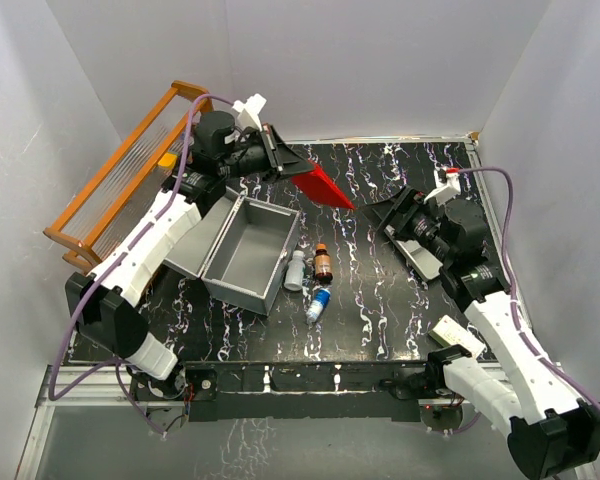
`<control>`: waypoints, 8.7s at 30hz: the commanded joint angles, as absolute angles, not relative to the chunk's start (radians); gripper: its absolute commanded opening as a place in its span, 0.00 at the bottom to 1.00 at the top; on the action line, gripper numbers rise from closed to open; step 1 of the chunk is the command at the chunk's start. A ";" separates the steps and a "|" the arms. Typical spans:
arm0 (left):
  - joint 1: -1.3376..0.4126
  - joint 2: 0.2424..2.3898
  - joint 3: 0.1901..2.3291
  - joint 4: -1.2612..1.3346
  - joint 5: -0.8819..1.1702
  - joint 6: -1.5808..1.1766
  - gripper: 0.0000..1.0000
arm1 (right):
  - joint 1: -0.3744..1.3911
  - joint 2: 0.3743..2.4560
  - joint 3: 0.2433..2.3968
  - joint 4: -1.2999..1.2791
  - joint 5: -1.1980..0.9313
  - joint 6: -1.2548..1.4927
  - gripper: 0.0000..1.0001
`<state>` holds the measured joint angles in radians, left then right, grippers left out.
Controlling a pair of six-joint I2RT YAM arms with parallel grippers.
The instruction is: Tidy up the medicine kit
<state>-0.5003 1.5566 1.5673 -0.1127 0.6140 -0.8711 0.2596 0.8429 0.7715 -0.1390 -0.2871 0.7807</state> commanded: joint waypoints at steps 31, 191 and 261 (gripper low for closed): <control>-0.344 1.238 1.236 -0.085 0.659 -1.163 0.00 | 0.615 1.276 1.242 -0.215 -0.432 -0.064 0.10; -0.322 1.083 1.273 -0.411 0.475 -0.455 0.99 | 0.595 1.735 1.111 -0.379 -0.088 0.552 0.49; -0.322 1.050 1.311 -0.312 0.544 -0.359 0.99 | 0.331 1.631 1.097 -0.458 0.028 0.097 0.50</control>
<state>-0.3237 1.0473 1.3090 -0.3313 0.5568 -0.3523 0.3256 1.6447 1.0519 -0.4927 0.0261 0.0849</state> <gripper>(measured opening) 0.985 0.483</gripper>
